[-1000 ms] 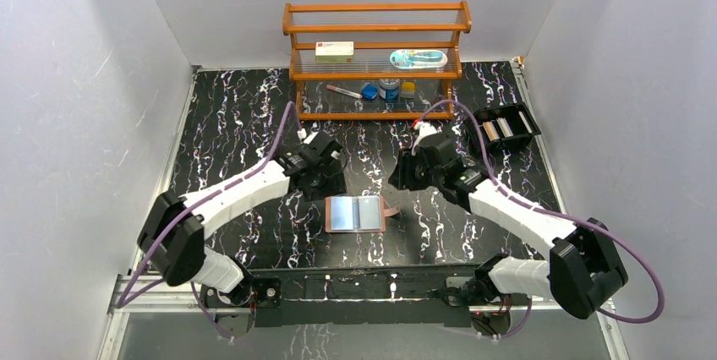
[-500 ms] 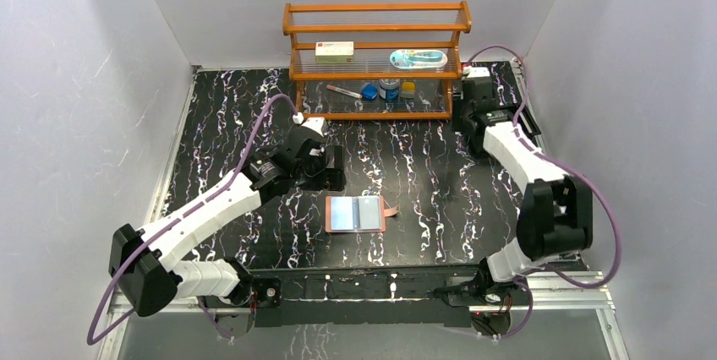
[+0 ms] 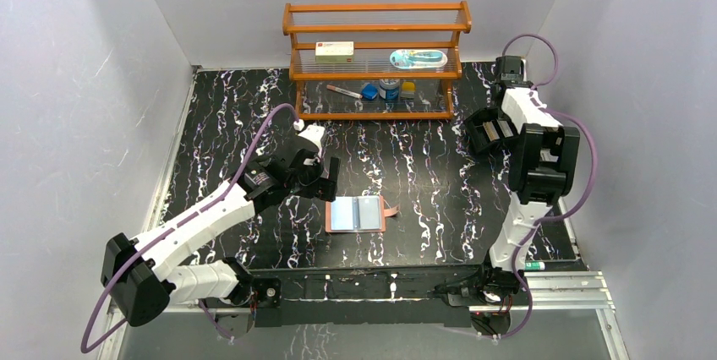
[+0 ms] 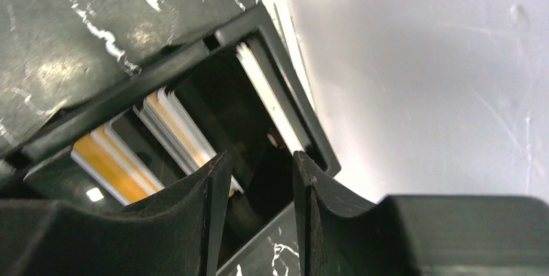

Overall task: Put the credit cards into the card holder
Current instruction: Move the storage box to the center of the board.

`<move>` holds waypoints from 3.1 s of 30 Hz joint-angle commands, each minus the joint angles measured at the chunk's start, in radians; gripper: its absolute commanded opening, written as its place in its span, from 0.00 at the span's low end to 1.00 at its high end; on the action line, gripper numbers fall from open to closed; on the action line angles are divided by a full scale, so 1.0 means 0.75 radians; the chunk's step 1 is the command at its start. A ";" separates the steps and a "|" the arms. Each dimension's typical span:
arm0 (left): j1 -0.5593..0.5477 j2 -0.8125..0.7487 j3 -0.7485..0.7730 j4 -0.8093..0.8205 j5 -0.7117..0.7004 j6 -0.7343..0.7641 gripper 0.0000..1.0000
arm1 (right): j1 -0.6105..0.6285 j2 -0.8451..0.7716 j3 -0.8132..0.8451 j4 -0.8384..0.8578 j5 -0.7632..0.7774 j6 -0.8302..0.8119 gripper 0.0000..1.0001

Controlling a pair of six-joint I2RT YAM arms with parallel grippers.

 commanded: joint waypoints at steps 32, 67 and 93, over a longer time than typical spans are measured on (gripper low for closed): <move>-0.003 -0.014 0.020 -0.029 -0.077 0.044 0.98 | -0.023 0.228 0.150 0.143 0.232 -0.221 0.48; -0.002 -0.033 0.023 -0.037 -0.074 0.046 0.98 | -0.025 0.162 0.168 0.127 0.058 -0.185 0.11; -0.002 -0.059 0.017 -0.031 -0.036 0.042 0.98 | 0.177 0.001 0.051 -0.230 -0.082 0.122 0.25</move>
